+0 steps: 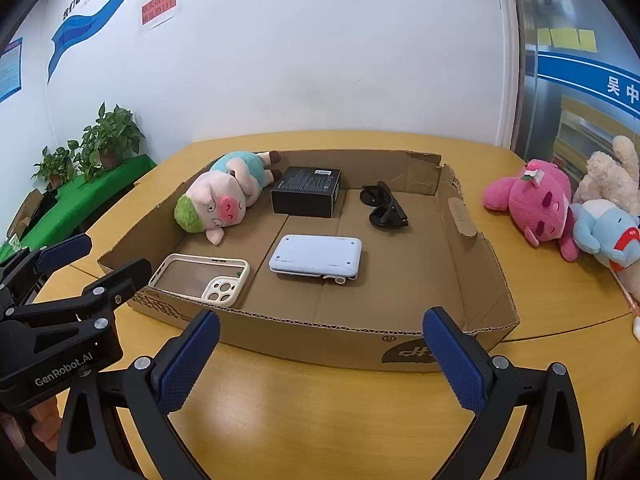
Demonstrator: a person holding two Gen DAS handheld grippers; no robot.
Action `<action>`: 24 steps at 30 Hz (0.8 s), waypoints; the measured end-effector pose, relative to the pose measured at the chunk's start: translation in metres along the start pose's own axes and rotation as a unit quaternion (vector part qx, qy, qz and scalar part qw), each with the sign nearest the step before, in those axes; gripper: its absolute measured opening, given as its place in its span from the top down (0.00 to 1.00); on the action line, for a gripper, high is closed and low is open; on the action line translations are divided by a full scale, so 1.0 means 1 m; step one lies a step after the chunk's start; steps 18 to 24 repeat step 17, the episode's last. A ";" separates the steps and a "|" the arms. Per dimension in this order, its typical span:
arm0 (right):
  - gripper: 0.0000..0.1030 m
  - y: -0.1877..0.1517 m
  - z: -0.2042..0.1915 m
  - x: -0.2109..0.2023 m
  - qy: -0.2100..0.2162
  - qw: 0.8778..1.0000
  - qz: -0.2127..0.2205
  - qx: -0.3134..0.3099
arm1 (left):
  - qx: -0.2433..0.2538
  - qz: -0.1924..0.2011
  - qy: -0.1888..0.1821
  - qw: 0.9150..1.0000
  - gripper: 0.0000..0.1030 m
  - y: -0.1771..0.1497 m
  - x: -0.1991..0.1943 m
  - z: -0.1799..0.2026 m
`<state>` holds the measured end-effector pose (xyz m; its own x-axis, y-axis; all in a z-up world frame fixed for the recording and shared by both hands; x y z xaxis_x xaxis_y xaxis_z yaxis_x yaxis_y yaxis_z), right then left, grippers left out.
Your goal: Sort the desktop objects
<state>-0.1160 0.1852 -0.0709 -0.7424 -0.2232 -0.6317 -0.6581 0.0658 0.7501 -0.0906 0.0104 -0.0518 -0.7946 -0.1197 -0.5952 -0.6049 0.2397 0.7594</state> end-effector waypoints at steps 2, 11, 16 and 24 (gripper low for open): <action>0.00 0.000 -0.001 -0.001 0.000 1.000 0.002 -0.002 | 0.000 -0.001 -0.003 1.000 0.22 0.000 0.000 0.001; 0.00 0.000 0.000 -0.004 -0.001 1.000 0.002 0.001 | 0.000 -0.002 0.007 1.000 0.22 -0.002 -0.002 -0.003; 0.00 0.000 0.000 -0.005 -0.001 1.000 0.003 0.001 | 0.012 0.012 0.059 0.998 0.14 -0.002 -0.009 -0.008; 0.00 0.000 0.001 -0.005 -0.001 1.000 0.004 0.001 | 0.012 0.008 0.056 0.998 0.14 -0.002 -0.008 -0.008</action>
Point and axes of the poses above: each gripper's, at about its wrist camera, not at the fingertips, and x roughly the way its jaws point, z to its right, y to its top, the point moved 7 cm from there along x, roughly the way its jaws point, and after that the axes turned 10 degrees about x, right-handed, at the moved point
